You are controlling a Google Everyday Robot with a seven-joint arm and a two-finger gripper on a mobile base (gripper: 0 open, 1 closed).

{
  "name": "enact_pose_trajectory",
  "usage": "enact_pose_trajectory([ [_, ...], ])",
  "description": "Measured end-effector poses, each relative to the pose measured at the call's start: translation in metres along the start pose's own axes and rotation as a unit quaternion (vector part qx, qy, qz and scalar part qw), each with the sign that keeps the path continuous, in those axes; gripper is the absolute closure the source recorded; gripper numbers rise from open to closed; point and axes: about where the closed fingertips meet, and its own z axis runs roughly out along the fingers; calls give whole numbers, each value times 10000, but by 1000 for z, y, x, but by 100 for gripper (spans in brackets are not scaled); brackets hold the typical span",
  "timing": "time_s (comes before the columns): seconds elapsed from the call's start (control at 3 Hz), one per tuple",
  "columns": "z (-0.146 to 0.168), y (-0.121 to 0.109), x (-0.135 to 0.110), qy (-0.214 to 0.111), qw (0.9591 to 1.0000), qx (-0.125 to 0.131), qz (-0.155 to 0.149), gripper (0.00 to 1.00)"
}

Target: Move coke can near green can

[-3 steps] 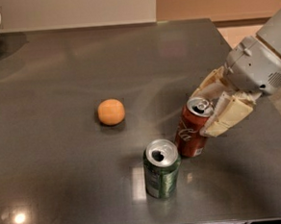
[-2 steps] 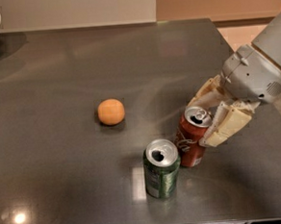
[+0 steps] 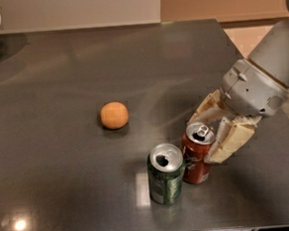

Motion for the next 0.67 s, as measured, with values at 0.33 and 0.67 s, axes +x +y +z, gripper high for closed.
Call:
enact_pose_trajectory([
  [0.33, 0, -3, -2, -5, 10000, 70, -10, 13],
  [0.67, 1, -6, -4, -4, 9999, 120, -23, 0],
])
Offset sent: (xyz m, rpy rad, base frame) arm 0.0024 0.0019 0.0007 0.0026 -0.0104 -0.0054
